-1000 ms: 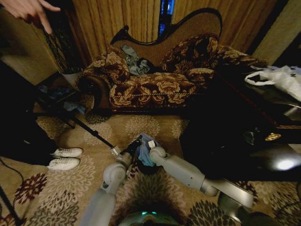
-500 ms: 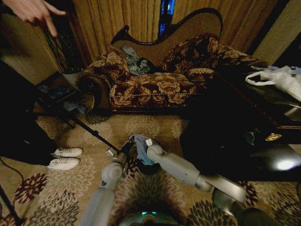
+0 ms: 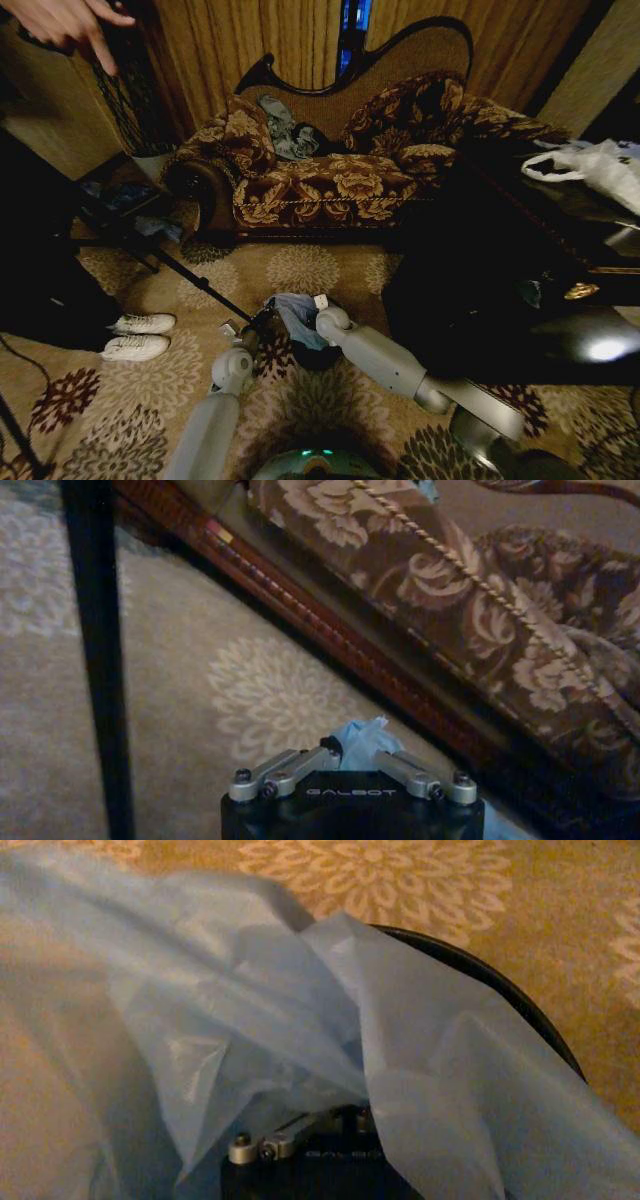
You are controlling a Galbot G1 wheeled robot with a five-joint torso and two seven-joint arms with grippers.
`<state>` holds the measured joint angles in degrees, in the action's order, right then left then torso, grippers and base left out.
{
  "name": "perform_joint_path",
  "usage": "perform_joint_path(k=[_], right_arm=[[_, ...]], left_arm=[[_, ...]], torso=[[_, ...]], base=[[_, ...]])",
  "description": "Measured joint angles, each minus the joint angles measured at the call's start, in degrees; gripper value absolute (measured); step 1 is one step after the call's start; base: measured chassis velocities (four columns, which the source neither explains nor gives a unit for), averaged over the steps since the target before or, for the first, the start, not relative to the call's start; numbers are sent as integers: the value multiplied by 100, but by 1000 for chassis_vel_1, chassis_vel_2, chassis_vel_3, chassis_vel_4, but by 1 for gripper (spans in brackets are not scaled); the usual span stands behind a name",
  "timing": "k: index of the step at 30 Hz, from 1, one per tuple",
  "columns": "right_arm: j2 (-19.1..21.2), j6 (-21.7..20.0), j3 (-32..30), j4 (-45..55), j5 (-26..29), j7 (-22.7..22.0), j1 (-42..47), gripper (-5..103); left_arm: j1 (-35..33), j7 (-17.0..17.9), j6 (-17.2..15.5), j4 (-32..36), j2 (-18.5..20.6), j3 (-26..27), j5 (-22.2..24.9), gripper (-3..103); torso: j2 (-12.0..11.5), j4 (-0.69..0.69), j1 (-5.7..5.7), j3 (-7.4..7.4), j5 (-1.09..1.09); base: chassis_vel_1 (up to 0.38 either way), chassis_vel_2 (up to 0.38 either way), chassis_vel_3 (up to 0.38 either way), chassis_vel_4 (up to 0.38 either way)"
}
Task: Place a garbage bag over the trash bin.
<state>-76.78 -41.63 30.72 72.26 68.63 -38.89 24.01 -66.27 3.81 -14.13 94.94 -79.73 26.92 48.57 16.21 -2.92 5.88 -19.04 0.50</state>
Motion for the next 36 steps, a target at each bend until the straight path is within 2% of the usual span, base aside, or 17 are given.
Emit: perform_joint_path(k=[7, 20, 25, 31, 32, 33, 35, 36], right_arm=[[-47, 9, -32, -117, 46, 58, -84, 0], [-112, 46, 51, -79, 29, 55, -34, 0], [-146, 164, -11, -158, -114, 57, 44, 0], [-122, 178, -77, -121, -133, 52, 111, 0], [-120, 175, -111, -97, -137, 65, 129, -3], [-113, 173, -136, -76, -151, 106, 143, 1], [-102, 173, -150, -53, -180, 169, 158, 1], [-76, 178, -158, -19, -230, 262, 176, 7]], left_arm=[[34, -117, -2, -232, 126, 51, -35, 0], [605, -600, 253, -1386, 189, -287, -284, 0], [601, -770, 256, -1508, 168, -373, -395, 0], [615, -759, 208, -1620, 149, -394, -643, 0], [615, -744, 198, -1624, 149, -394, -726, 0], [615, -726, 195, -1624, 150, -393, -751, 0], [614, -714, 193, -1624, 151, -392, -762, 0], [614, -708, 188, -1623, 157, -389, -767, 0]], torso=[[0, 1, 0, 0, 0], [0, 0, 0, 0, 0], [0, 0, 0, 0, -1], [0, 0, 0, 0, 0], [0, 0, 0, 0, -1], [0, 0, -1, 0, -1], [0, 0, -1, 0, -1], [0, 0, -1, 0, 0]], base=[[0, 0, 0, 0], [0, 0, 0, 0], [0, 0, 0, 0], [0, 0, 0, 0], [0, 0, 0, 0], [0, 0, 0, 0], [0, 0, 0, 0], [0, 0, 0, 0]])
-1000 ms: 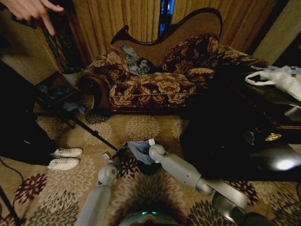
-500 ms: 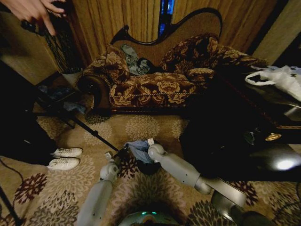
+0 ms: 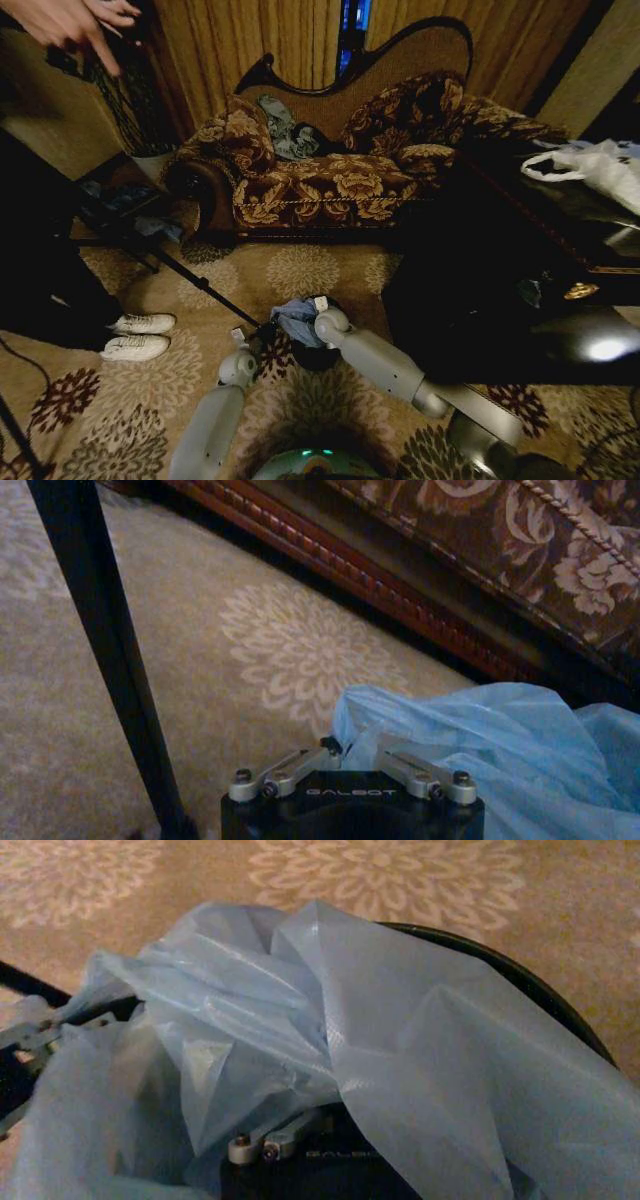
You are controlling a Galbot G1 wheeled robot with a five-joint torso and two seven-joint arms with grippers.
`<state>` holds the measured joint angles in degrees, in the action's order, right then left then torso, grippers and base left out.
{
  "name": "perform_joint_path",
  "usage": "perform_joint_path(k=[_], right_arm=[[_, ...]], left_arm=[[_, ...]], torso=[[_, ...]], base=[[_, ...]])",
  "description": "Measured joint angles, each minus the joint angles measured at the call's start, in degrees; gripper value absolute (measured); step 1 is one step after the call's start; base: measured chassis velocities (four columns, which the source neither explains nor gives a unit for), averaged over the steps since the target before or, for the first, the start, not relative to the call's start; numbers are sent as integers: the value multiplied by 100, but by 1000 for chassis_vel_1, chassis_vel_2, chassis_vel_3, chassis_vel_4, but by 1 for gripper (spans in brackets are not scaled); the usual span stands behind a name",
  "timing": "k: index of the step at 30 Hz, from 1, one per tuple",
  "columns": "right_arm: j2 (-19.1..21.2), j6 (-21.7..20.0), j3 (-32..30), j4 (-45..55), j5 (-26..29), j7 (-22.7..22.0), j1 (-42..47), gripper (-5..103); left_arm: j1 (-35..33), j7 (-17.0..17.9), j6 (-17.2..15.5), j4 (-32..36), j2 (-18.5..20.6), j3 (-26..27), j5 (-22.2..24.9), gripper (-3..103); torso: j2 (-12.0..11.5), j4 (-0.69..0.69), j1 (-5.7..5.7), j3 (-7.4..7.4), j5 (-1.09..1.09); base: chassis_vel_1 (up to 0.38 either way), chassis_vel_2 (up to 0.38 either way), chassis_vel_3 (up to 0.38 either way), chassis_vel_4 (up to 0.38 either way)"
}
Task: Place a garbage bag over the trash bin.
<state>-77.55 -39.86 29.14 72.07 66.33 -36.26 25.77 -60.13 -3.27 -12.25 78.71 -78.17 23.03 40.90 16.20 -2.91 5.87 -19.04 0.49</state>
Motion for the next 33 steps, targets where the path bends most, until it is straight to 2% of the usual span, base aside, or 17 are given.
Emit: perform_joint_path(k=[1, 4, 5, 6, 9, 11, 12, 15, 18, 20, 22, 23, 25, 28, 33], right_arm=[[0, 0, 0, 0, 0, 0, 0, 7], [116, 57, -6, 185, -109, 143, 58, 22], [147, 58, -15, 284, -63, 118, 69, 28], [147, 58, -15, 284, -63, 118, 69, 28], [249, 58, -14, 628, 134, -41, 90, 44], [264, 58, -9, 688, 152, -72, 98, 44], [291, 58, 1, 798, 179, -151, 111, 55], [333, 58, 16, 964, 250, -256, 128, 61], [377, 46, 36, 1097, 265, -299, 142, 77], [370, 45, 36, 1016, 176, -234, 142, 77], [296, 55, 2, 723, -65, -37, 126, 88], [296, 55, 2, 723, -65, -37, 126, 88], [169, 75, -71, 357, -328, 174, 87, 97], [-4, 172, -114, -123, -750, 495, 11, 100], [-60, 255, -16, -294, -1015, 612, -27, 100]], left_arm=[[0, 0, 0, 0, 0, 0, 0, 0], [-3, 3, -8, 24, 12, -1, -18, 0], [-3, 2, -8, 27, 6, -5, -28, 0], [-3, 2, -8, 27, 6, -5, -28, 0], [-1, -1, -1, 28, -42, -6, -63, 0], [-1, -1, 2, 28, -54, -8, -74, 0], [-1, -5, 21, 20, -67, -13, -98, 0], [2, -14, 53, 2, -85, -14, -136, 0], [-22, -23, 95, 34, -102, -4, -204, 0], [-57, -34, 112, 86, -103, -1, -243, 0], [-140, -67, 137, 202, -96, 4, -296, 0], [-140, -67, 137, 202, -96, 4, -296, 0], [-222, -101, 144, 344, -94, 10, -359, 0], [-350, -139, 146, 568, -123, 13, -410, 0], [-421, -160, 143, 744, -151, 2, -430, 0]], torso=[[0, 0, 0, 0, 0], [0, -1, 0, 0, 0], [0, 0, 0, 0, -1], [0, 0, 0, 0, -1], [0, 0, 0, 0, 0], [0, 0, 0, 0, 0], [0, 0, 0, 0, 0], [0, 0, 0, 0, 0], [0, 0, 0, 0, 0], [0, 0, 0, 0, 0], [0, -1, 0, 0, 0], [0, -1, 0, 0, 0], [0, 0, 1, 0, 0], [0, 1, 1, 0, 0], [0, 0, 1, 0, 0]], base=[[0, 0, 0, 0], [0, 0, 0, 0], [0, 0, 0, 0], [0, 0, 0, 0], [0, 0, 0, 0], [0, 0, 0, 0], [0, 0, 0, 0], [0, 0, 0, 0], [0, 0, 0, 0], [0, 0, 0, 0], [0, 0, 0, 0], [0, 0, 0, 0], [0, 0, 0, 0], [0, 0, 0, 0], [0, 0, 0, 0]])
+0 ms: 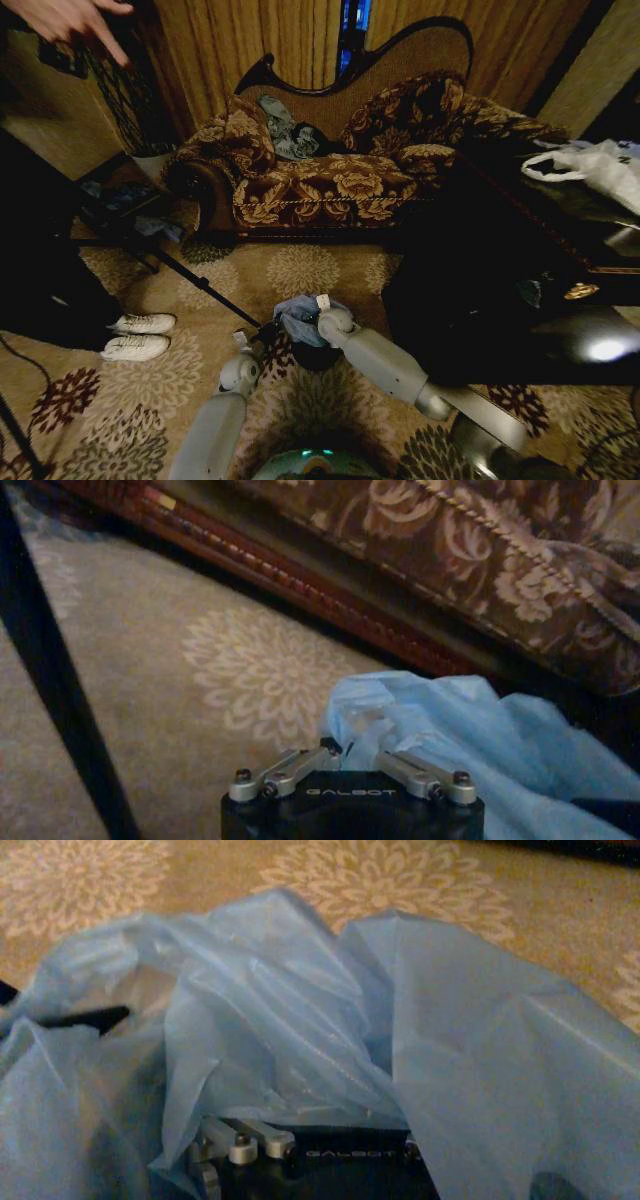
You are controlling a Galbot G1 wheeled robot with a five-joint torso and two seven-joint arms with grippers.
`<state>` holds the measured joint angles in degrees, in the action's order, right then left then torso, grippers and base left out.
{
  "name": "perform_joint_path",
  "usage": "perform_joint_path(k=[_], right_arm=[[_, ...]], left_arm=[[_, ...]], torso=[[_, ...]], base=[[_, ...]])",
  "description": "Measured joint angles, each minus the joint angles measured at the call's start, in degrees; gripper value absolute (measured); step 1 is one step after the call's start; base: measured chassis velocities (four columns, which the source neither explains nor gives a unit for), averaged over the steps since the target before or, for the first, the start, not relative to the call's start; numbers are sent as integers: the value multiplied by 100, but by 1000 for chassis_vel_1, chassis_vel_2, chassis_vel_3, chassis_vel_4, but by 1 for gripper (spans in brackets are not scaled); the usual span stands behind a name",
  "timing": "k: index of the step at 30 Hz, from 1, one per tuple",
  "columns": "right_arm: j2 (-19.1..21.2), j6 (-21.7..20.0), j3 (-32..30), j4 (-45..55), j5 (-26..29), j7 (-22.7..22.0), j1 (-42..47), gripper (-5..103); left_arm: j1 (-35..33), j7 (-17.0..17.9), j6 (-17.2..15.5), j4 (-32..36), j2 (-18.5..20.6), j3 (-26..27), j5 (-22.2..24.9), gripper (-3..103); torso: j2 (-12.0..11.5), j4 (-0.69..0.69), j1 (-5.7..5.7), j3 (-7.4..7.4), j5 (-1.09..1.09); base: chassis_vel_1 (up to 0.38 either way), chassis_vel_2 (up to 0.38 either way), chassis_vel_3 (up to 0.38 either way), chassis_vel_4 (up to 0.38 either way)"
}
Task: Place a garbage bag over the trash bin.
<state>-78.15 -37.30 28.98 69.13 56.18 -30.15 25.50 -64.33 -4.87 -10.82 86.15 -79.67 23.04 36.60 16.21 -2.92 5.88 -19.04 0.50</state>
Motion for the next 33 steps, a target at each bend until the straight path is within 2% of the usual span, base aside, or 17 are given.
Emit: perform_joint_path(k=[6, 9, 11, 16, 21, 28, 29, 31, 33], right_arm=[[-52, -65, 193, -106, -265, 6, -13, 100], [1, -78, 269, -29, -424, 15, -13, 100], [191, -75, 386, 263, -601, 95, -7, 100], [440, -156, 530, 753, -536, 5, 29, 100], [466, -167, 509, 980, -196, -284, 49, 100], [373, -163, 368, 823, -94, -282, 39, 100], [365, -162, 352, 799, -92, -275, 39, 100], [364, -144, 318, 744, -83, -266, 40, 100], [374, -138, 303, 742, -78, -259, 42, 100]], left_arm=[[-69, -9, -42, 313, -38, -33, -7, 0], [-70, -12, -44, 342, -47, -37, -8, 0], [-74, -16, -42, 357, -44, -37, -8, 0], [-86, -23, -39, 346, -40, -27, -15, 0], [-117, -60, -58, 340, -41, -9, -87, 0], [-257, -98, -281, 525, -29, 51, -108, 0], [-269, -80, -300, 528, -28, 57, -108, -3], [-298, 7, -317, 525, -22, 73, -125, 2], [-301, 37, -301, 499, -19, 82, -152, 1]], torso=[[0, 1, 0, 0, -1], [0, 1, 0, 0, -1], [0, 0, 0, 0, 0], [0, 0, 0, 0, -1], [0, 0, 0, 0, 0], [0, 1, 0, 0, -1], [0, 0, 0, 0, -1], [0, 1, 0, 0, 0], [0, 0, 0, 0, -1]], base=[[0, 0, 0, 0], [0, 0, 0, 0], [0, 0, 0, 0], [0, 0, 0, 0], [0, 0, 0, 0], [0, 0, 0, 0], [0, 0, 0, 0], [0, 0, 0, 0], [0, 0, 0, 0]])
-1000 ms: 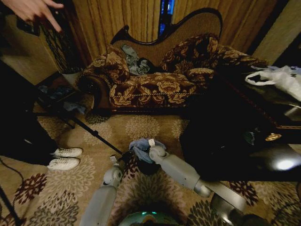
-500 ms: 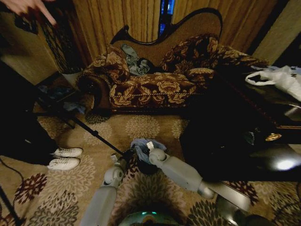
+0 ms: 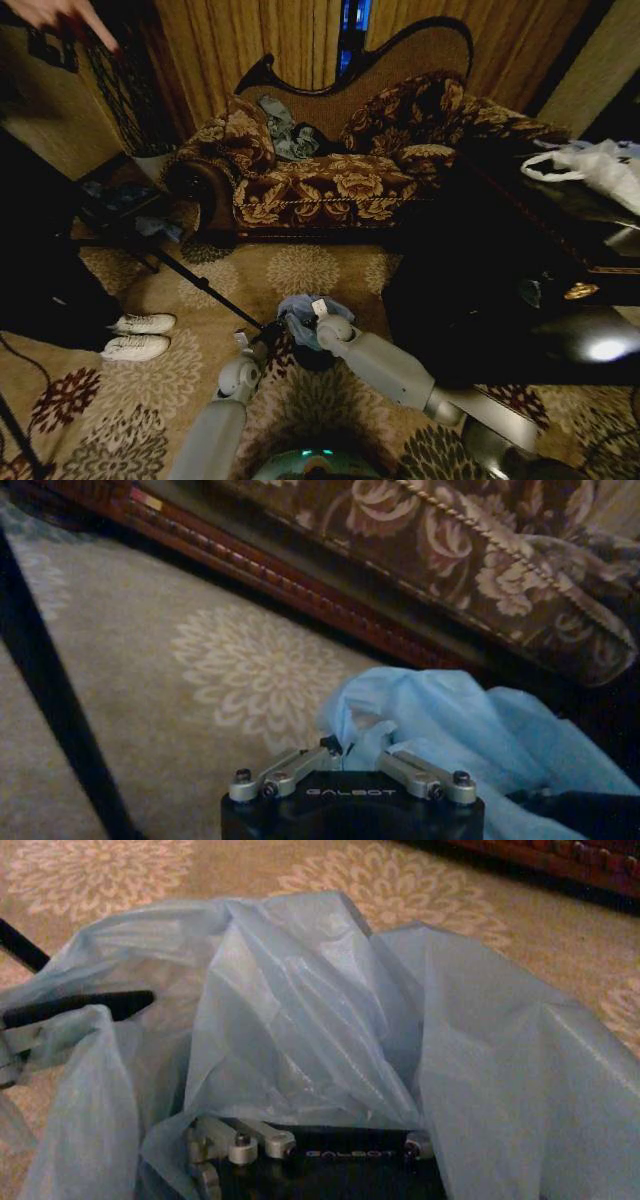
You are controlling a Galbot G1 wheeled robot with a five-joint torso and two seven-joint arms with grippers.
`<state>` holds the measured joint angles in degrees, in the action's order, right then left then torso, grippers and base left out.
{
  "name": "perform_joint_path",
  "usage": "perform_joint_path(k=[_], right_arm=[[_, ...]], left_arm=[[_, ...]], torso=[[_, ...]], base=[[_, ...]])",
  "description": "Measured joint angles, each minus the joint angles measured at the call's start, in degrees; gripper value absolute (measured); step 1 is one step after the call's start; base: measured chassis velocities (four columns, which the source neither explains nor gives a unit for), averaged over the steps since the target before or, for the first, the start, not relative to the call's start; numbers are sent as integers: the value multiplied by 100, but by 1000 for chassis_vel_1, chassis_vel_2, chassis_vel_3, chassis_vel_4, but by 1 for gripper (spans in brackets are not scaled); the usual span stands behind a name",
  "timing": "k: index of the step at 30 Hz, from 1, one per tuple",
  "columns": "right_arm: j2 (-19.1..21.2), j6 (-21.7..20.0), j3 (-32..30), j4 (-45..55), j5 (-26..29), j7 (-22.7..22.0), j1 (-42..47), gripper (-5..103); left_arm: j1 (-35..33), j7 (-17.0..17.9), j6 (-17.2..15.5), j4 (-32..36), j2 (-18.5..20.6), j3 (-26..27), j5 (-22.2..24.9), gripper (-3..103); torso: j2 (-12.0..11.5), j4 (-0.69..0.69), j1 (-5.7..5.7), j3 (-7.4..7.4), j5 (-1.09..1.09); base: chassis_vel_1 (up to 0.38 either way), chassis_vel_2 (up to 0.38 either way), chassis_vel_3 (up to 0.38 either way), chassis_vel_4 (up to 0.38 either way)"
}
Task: Place a garbage bag over the trash bin.
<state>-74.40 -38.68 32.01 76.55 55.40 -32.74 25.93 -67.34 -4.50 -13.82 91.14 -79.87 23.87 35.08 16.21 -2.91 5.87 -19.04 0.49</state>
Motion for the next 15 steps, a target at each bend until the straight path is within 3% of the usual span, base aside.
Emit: perform_joint_path(k=[6, 15], right_arm=[[46, 3, -38, -1, 10, 15, 26, 100], [15, 19, -85, 40, 62, 22, 49, 100]], left_arm=[[101, 67, 58, -236, 2, 59, -74, 0], [437, -262, 346, -1185, -61, 16, -262, 0]], torso=[[0, 0, 0, 0, 0], [0, 0, 0, 0, 1]], base=[[0, 0, 0, 0], [0, 0, 0, 0]])
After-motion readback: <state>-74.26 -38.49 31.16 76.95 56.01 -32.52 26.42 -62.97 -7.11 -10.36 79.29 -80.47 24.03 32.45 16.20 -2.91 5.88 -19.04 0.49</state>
